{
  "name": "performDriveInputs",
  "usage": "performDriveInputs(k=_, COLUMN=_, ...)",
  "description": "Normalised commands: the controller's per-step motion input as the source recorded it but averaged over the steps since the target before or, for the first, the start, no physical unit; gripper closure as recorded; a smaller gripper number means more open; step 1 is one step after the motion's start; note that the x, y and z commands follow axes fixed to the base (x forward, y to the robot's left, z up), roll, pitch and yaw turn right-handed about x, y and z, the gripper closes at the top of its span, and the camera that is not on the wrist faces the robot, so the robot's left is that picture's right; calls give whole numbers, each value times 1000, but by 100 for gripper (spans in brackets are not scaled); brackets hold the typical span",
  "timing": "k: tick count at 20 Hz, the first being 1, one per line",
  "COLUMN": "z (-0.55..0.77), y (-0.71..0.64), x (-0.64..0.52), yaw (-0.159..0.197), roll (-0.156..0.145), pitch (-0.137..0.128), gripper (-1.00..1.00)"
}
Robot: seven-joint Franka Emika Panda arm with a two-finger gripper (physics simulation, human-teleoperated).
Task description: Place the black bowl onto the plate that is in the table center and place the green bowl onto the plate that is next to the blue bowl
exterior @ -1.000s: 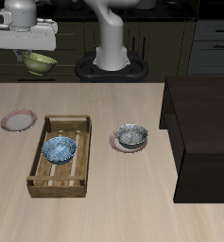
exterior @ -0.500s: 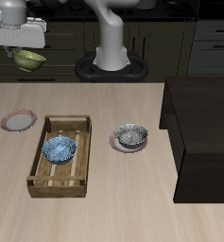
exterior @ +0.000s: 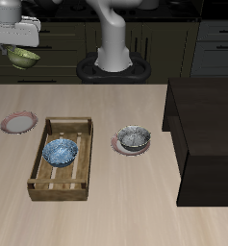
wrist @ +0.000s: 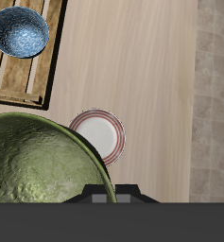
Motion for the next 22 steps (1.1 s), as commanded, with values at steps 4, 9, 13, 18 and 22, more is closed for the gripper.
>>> performDriveInputs(k=4, z=-38, y=40, x=-212, yaw=5, roll=18, pitch=-4, gripper=100)
performDriveInputs(k=9, z=-106, y=222, x=-296, yaw=-12, roll=39, pitch=8, gripper=100)
performDriveInputs(k=13, z=-60, y=208, x=-164, yaw=1, roll=20, pitch=8, gripper=100)
performDriveInputs(k=18, z=-173, y=54, x=-4, yaw=-10, roll=-9, pitch=10, gripper=100)
performDriveInputs(k=22, z=-112, y=-114, x=51, yaw=11, roll=-14, pitch=-14, gripper=100)
